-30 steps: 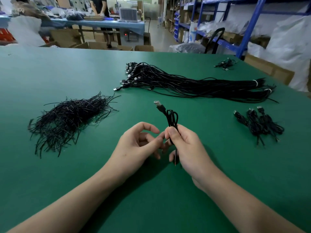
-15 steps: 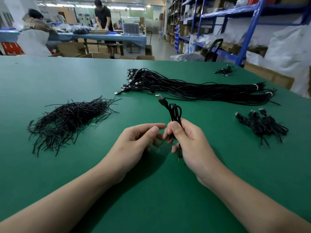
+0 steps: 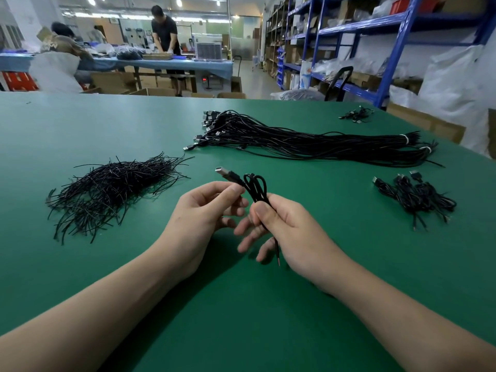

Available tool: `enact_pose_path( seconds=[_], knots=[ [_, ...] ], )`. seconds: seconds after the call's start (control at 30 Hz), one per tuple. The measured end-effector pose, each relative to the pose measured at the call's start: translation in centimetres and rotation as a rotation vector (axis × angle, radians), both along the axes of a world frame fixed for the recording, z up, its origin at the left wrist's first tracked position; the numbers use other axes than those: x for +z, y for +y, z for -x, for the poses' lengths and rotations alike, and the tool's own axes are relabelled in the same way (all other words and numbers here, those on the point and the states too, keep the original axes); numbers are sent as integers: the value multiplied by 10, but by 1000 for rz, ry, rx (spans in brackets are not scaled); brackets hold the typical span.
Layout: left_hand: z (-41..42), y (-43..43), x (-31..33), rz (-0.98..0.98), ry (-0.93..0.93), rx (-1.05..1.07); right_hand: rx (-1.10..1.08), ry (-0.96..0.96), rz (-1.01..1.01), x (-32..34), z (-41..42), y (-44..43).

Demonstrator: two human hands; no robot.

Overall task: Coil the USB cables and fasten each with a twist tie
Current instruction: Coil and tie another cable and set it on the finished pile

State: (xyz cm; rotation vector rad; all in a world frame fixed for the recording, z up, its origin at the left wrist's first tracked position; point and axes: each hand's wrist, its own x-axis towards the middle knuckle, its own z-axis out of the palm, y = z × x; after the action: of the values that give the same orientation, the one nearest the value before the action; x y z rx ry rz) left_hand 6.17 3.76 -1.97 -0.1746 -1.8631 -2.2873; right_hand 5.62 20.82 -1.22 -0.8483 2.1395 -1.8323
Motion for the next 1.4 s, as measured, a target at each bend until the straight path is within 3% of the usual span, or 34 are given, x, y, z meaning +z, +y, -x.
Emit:
enact_pose_path(
  seconds=[0.1,0.4,0.73,1.1,1.4],
  knots=[
    [0,2,-1,35,10,60,18,40,-100,-3,0,1],
    [-2,7,-3,-4,-22,46,-16,10,-123,-6,3,-2],
    [-7,10,2,39,-37,-71,-51,-168,18,11,-1,2],
    [-10,8,5,66,-94,-39,-26,-101,10,8,0,1],
    [-17,11,10,250,31,-29,-71,-32,-66,3,12,8]
  ],
)
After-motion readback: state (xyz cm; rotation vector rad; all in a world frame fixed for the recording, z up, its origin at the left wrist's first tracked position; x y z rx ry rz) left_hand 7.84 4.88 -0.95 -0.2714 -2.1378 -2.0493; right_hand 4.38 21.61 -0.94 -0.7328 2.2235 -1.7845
